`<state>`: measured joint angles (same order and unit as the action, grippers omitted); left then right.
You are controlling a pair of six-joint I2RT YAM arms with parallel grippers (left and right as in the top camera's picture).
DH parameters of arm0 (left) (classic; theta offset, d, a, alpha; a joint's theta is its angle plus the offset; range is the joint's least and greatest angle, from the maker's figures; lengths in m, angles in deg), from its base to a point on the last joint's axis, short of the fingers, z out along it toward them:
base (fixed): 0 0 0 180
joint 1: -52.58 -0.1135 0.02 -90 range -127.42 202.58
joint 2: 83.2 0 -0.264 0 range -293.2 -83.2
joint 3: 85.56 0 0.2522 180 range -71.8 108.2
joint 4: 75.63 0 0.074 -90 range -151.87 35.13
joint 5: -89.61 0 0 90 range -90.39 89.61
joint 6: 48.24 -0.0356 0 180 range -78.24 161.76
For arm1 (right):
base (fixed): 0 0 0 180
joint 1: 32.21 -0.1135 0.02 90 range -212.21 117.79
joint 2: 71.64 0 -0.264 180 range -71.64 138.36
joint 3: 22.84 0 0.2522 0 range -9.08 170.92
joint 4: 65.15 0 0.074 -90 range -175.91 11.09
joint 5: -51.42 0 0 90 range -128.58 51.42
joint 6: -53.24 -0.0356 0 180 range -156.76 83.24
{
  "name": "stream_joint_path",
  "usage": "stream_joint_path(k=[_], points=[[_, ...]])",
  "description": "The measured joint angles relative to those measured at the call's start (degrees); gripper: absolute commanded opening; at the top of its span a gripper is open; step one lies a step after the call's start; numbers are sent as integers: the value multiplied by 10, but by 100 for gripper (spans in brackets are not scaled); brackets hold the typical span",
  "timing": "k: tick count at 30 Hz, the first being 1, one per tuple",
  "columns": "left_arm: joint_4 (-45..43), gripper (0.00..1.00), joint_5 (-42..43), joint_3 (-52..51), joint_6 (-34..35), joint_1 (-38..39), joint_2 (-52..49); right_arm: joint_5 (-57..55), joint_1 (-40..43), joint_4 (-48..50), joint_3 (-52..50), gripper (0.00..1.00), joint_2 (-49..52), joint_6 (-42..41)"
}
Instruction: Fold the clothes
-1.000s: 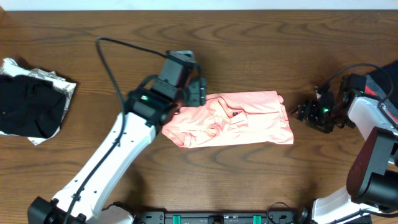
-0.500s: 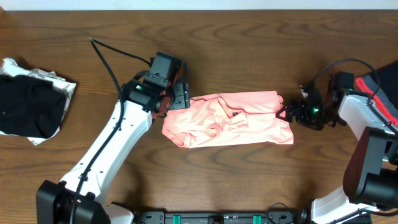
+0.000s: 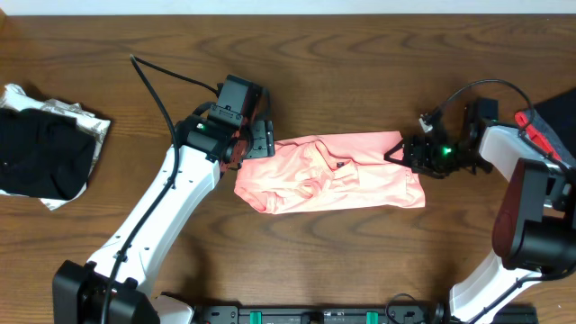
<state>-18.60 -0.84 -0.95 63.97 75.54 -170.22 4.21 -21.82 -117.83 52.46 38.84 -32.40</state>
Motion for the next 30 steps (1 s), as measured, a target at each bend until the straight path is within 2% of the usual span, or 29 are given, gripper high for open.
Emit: stream_joint_path(k=[2,6,9,11,15,26,30], points=[[0,76,0,0,0,0,0,12,-2,1,0,79,5,2],[0,76,0,0,0,0,0,17,-3,3,-1,62,13,7],[0,76,0,0,0,0,0,17,-6,3,-3,41,19,7],[0,76,0,0,0,0,0,10,-7,2,-6,25,24,8],[0,76,0,0,0,0,0,5,-8,-2,-13,1,34,8],[3,76,0,0,0,0,0,1,-4,13,-15,1,34,-38],[10,76,0,0,0,0,0,-39,16,9,-7,1,20,-56]])
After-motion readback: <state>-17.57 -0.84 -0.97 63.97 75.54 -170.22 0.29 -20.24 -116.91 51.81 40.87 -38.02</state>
